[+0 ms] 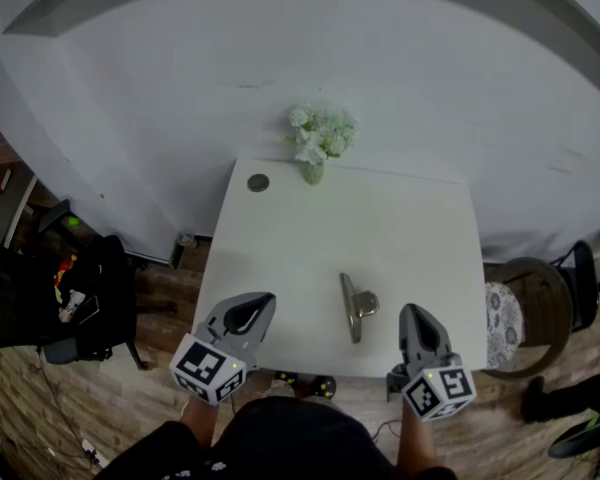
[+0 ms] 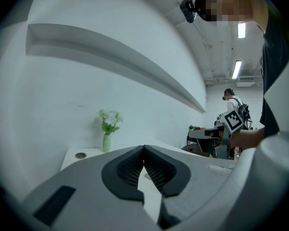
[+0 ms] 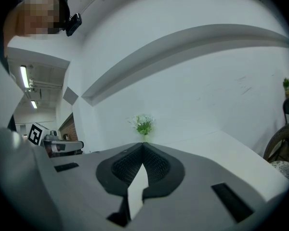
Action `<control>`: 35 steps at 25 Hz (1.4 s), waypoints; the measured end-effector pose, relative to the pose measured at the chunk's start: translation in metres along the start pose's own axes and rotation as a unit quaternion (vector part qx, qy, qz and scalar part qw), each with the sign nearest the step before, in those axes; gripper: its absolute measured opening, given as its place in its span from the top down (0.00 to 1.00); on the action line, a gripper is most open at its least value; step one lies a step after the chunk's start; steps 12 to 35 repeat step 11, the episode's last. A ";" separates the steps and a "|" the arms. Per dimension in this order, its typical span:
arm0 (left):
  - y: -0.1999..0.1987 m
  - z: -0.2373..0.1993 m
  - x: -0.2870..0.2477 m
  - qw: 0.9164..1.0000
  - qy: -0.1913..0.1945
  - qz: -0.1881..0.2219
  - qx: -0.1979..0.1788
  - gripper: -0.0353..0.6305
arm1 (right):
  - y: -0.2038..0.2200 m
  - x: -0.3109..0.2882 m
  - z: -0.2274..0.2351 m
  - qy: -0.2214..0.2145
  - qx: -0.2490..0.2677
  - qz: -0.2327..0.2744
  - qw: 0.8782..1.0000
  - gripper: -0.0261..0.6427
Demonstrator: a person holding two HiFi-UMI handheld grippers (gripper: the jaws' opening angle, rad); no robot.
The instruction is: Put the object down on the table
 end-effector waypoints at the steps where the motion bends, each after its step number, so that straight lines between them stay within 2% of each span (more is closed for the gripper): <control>1: 0.000 -0.001 0.000 1.000 0.000 0.000 0.000 0.95 | 0.000 -0.001 0.000 0.000 0.000 -0.001 1.000 0.97; 35: -0.001 -0.006 -0.002 1.000 0.000 -0.002 0.000 0.95 | 0.000 -0.007 0.000 -0.004 0.003 0.000 1.000 0.97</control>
Point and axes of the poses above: the fingertips, and each gripper's own axes: x backward along the fingers, z to its right, y out of its underside, the point moved 7 cm from there along x, backward along the fingers, and after that the axes turned 14 degrees about x, right-handed, at the moved point
